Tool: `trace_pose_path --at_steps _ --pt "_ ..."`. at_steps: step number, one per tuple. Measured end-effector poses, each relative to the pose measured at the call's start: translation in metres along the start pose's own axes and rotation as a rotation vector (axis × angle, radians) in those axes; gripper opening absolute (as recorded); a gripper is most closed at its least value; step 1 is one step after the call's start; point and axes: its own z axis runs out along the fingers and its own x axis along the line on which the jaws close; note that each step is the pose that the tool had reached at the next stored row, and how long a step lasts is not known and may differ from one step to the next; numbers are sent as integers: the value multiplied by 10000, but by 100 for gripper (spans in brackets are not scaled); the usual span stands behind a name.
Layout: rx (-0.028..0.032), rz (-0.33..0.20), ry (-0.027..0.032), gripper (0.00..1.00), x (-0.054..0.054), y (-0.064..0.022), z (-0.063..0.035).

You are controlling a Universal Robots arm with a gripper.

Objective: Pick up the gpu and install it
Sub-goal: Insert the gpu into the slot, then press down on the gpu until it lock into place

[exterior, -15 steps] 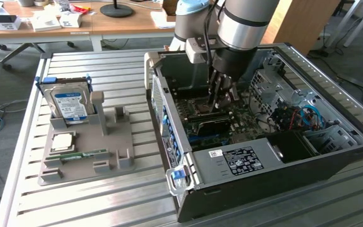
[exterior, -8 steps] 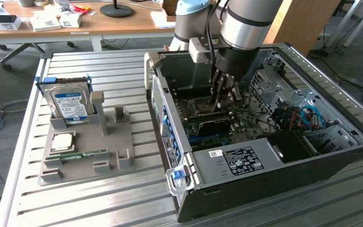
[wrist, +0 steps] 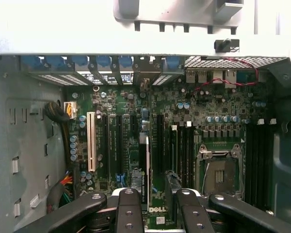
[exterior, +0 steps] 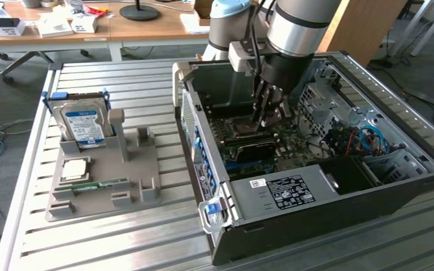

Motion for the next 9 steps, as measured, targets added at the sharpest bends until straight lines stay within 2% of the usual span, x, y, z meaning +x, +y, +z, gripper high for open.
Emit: trace_pose_path --at_steps 9 --pt "-3 -2 -23 33 -1 -38 -2"
